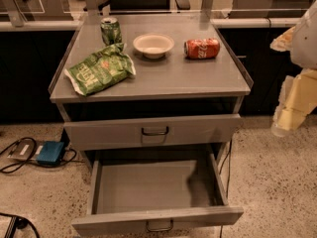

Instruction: Close middle drawer

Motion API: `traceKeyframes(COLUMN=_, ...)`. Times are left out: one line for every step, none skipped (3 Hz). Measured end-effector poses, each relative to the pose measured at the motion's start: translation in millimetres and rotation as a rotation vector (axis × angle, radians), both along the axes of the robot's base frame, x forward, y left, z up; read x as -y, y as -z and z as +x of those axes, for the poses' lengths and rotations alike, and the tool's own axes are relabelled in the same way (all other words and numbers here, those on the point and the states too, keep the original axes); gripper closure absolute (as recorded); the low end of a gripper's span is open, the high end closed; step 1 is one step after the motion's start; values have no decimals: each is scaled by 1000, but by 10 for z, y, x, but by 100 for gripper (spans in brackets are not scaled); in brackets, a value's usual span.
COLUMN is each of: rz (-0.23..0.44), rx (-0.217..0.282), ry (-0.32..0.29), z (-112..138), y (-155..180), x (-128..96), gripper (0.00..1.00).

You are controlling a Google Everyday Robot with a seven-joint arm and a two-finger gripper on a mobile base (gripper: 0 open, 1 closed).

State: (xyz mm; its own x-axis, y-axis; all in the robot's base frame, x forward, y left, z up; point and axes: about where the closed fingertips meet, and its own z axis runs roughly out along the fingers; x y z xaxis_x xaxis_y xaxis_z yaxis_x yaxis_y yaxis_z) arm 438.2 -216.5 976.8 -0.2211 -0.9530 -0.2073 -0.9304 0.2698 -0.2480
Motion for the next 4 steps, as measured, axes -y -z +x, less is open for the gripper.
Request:
traceKeyframes(rz=6, rx=-2, ry=-3, z=-22, y=29, x=-2, gripper=0)
traceKeyframes(rz=76, rx=-32, ry=-40, z=-272, y=359, x=-27, gripper=0)
traceKeyframes(rz=241, rx=-106, ry=-78, z=-799, y=1146, x=-49, gripper=3)
traceKeyframes(rz=340, rx=-152, ry=-88, z=-1109, y=1716, x=-6, gripper=26)
